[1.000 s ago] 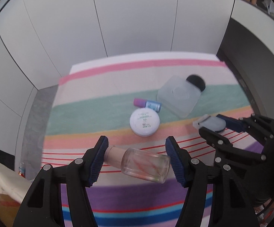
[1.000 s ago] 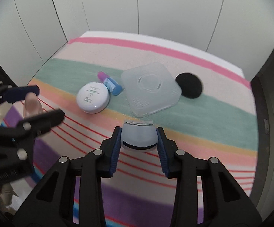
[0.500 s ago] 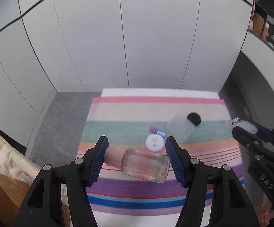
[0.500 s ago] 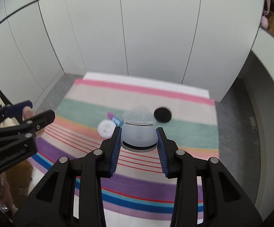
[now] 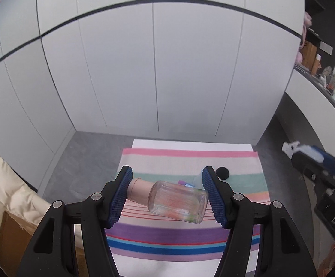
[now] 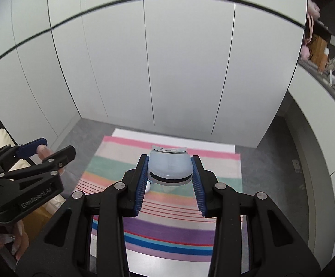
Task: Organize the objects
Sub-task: 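Carry the glass bottle and clear case in both tools over the cardboard box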
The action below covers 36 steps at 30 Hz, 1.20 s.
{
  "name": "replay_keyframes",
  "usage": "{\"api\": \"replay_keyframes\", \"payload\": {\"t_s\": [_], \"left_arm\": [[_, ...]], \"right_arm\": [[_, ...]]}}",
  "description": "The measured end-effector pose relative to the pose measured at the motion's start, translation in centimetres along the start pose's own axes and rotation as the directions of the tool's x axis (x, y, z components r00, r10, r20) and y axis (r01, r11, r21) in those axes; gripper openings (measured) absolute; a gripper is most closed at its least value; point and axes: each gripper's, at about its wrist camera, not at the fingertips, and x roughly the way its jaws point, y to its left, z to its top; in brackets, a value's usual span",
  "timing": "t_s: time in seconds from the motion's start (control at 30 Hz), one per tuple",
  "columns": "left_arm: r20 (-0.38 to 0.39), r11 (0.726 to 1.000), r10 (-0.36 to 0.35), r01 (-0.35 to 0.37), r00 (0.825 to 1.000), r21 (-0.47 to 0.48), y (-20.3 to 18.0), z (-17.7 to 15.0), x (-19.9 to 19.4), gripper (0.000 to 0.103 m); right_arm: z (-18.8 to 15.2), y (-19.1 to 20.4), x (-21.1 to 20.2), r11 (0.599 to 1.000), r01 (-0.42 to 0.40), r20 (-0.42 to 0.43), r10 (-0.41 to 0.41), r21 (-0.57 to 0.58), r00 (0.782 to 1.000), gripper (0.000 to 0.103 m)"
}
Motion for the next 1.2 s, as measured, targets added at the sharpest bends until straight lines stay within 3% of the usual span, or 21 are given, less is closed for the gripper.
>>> {"api": "replay_keyframes", "payload": {"t_s": [0.23,0.6,0.77,0.9,1.13,1.2], "left_arm": [[-0.038,0.999,-0.022,0.021,0.999,-0.028,0.8,-0.6,-0.9,0.064],[-0.017,0.998,0.047,-0.048,0.999,-0.034,4.2,-3.4,-3.3,0.064],[-0.011,0.998,0.056,-0.057,0.998,-0.026,5.6,-6.3,-5.3,0.064],[-0.013,0.998,0.048,-0.048,0.999,0.046,6.0,-8.9,-6.9,0.064],[0.027,0.992,0.079,-0.081,0.997,0.094,7.6,-14.4,-10.2,0.064],[0.01,0.992,0.059,-0.059,0.998,0.107,7.8,-15.7,-10.9,0.064]], "right_arm": [[0.7,0.8,-3.4,0.999,-0.026,0.037,0.025,0.029,0.999,0.038],[-2.7,1.8,-4.5,1.0,0.006,0.011,-0.006,0.004,1.0,0.038],[-5.6,2.5,-6.0,1.0,0.013,0.005,-0.013,-0.008,1.0,0.038],[-7.7,2.9,-7.5,1.0,-0.002,0.004,0.002,0.002,1.0,0.038],[-12.1,3.1,-11.1,0.999,-0.014,0.029,0.012,0.052,1.0,0.038],[-13.3,3.1,-11.8,0.997,-0.024,0.021,0.022,0.069,1.0,0.038]]}}
